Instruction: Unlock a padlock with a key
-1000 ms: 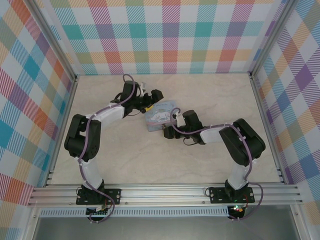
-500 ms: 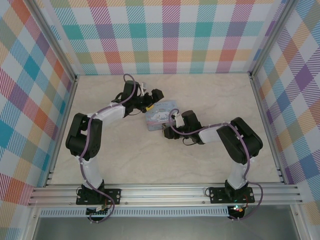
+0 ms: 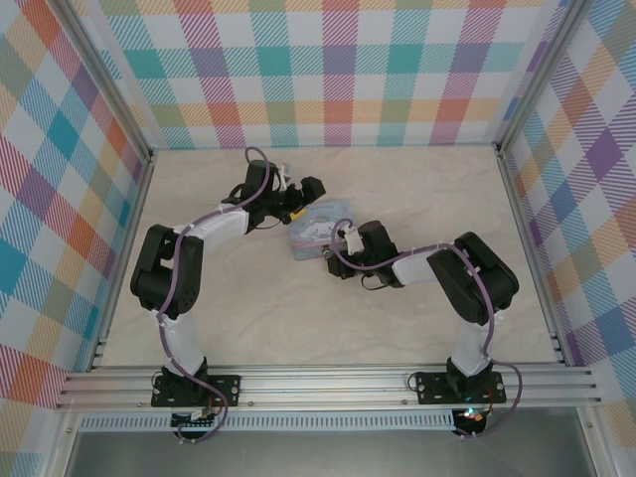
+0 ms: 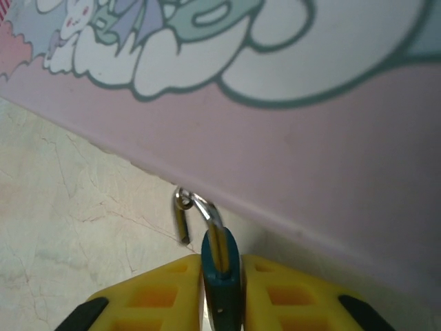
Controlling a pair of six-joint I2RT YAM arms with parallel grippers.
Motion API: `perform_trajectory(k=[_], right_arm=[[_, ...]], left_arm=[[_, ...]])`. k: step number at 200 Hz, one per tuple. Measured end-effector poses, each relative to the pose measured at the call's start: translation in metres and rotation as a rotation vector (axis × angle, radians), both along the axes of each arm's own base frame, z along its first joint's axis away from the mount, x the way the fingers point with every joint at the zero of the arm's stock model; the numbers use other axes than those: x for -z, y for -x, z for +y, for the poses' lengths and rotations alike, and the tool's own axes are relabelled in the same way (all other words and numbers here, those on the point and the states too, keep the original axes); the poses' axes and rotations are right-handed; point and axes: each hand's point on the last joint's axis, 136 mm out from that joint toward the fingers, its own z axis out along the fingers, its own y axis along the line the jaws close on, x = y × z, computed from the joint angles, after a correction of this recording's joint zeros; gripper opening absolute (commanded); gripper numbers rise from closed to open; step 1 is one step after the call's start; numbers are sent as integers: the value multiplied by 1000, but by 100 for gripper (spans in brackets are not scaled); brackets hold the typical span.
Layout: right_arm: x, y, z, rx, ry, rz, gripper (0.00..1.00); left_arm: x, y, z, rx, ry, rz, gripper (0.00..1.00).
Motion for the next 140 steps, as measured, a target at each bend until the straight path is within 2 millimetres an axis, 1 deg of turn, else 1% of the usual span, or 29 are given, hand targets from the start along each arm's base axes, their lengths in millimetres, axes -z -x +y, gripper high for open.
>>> perform_trajectory(k=[22,58,94,140], right_arm=[[0,-3,-6,23,33,-20,17],[-4,-9,-21,90,118,-64,17],[-3,-12,-38,149,190,-92,17],[0,-15,-48,193,230,-96,17]], left_arm=[[1,2,1,-7,-7,-4,100],[2,8,4,-11,-11,-11,100],[2,29,1,4,-19,-6,100],[3,53,1,-1,-31,-13,100]])
